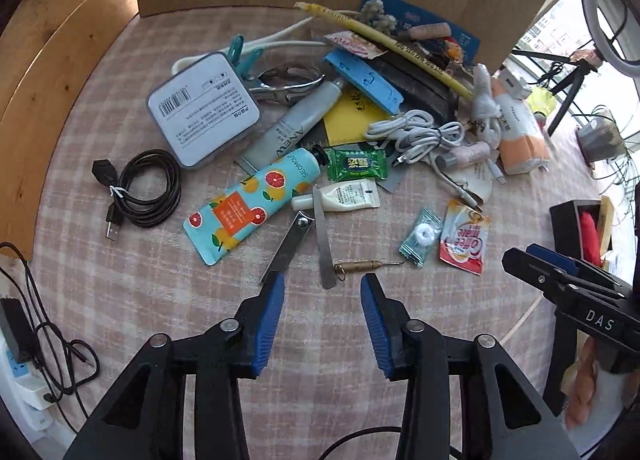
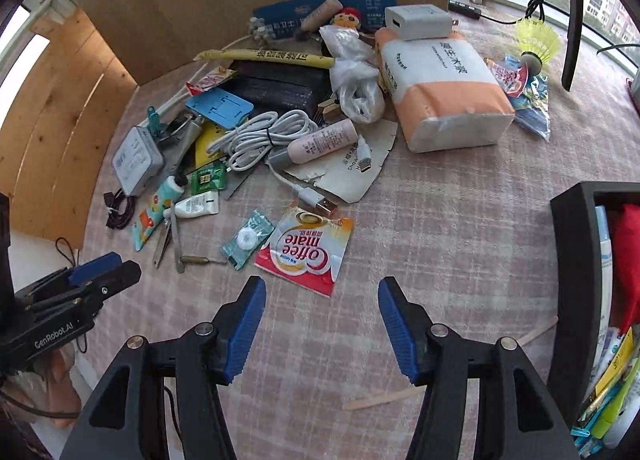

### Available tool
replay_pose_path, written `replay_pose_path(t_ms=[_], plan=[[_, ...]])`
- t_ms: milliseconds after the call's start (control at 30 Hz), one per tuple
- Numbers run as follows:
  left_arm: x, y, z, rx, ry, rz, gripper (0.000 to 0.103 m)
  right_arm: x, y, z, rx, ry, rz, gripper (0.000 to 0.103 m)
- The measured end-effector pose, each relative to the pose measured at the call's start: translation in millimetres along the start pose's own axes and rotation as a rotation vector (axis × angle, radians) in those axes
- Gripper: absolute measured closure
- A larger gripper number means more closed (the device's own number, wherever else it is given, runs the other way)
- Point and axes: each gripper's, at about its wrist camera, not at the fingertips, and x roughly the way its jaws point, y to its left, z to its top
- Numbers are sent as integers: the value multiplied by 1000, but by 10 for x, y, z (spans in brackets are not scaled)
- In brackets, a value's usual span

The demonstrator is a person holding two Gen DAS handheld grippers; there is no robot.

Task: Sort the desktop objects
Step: 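Grasp the metal nail clipper with the left gripper while the right grasps the Coffee-mate sachet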

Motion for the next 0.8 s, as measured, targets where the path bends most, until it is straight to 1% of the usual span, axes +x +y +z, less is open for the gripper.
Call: replay_pose_path(t_ms=[33,100,267,367,433,567,600,667,733,800], plan=[[54,6,24,-5,1,20,61,60,-8,35,16,9,9,48],[151,31,63,-22,15,36,61,158,-32,90,45,23,11,48],[315,41,111,-51,47,20,61,365,-46,173,76,66,28,48],[331,4,109,-64,42,11,61,416,-7,202,66,66,10,48],[311,-28,102,-47,26,26,61,426,20,220,56,60,-8,48],[273,39,79,-22,15,37,61,403,31,258,57,48,2,48],[272,68,74,-19,17,40,65,396,28,265,53,45,-2,48],[286,91,73,-7,29,43,69,408,37,277,35,48,-16,48],[301,55,74,10,32,48,69,438,38,287,28,60,-17,48],[321,-23,73,35,32,57,70,456,80,305,20,54,-33,48]])
